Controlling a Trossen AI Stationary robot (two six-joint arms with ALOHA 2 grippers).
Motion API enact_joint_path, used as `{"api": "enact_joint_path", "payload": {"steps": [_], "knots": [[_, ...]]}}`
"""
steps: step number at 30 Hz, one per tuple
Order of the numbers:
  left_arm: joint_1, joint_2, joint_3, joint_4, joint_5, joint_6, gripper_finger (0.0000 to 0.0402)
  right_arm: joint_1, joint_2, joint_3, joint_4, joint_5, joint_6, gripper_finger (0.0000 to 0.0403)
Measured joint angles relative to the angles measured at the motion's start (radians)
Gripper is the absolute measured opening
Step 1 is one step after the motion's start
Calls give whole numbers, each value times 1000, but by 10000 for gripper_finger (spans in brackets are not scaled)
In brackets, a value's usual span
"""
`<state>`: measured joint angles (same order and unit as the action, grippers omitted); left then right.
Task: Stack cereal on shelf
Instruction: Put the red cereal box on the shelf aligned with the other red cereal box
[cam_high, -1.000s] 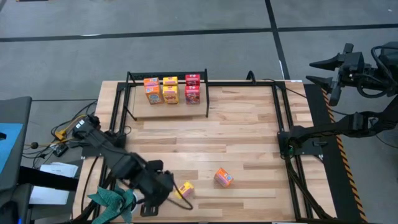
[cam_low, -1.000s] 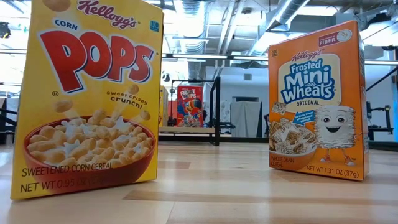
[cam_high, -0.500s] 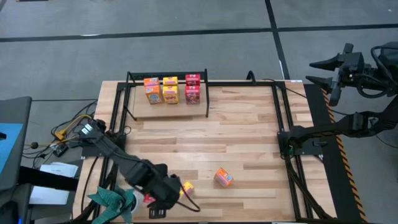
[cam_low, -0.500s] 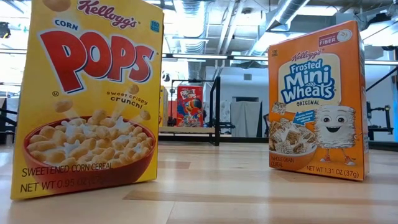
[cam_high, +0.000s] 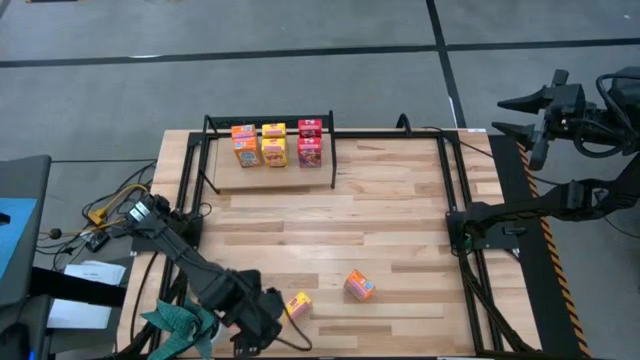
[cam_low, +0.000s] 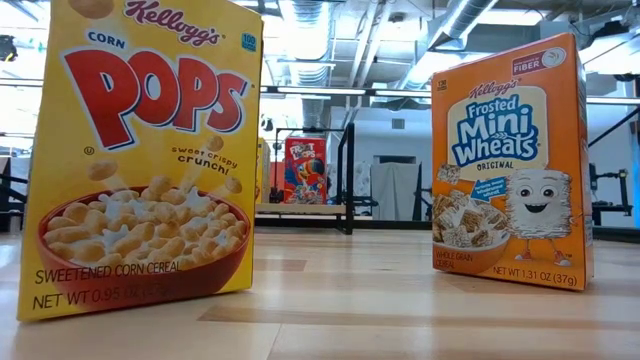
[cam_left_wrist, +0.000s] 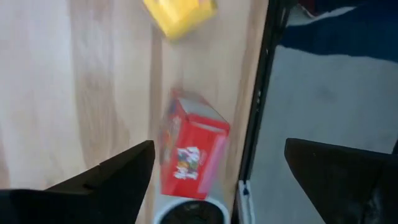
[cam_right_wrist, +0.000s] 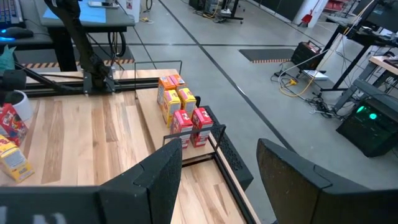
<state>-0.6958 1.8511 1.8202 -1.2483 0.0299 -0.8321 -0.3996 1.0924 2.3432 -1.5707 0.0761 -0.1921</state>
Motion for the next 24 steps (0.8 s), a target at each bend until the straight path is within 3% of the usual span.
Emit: {"api": "enact_joint_path", "payload": {"steps": [8,13,24], "knots": [[-80,1,-111,62,0,-120,348,0,0,0,0,0,0,232],[-101,0,-146,60,-79,-112,348,0,0,0,0,0,0,232],[-106,0,-266,216,-46,-48,348,0,0,0,0,0,1,232]]}}
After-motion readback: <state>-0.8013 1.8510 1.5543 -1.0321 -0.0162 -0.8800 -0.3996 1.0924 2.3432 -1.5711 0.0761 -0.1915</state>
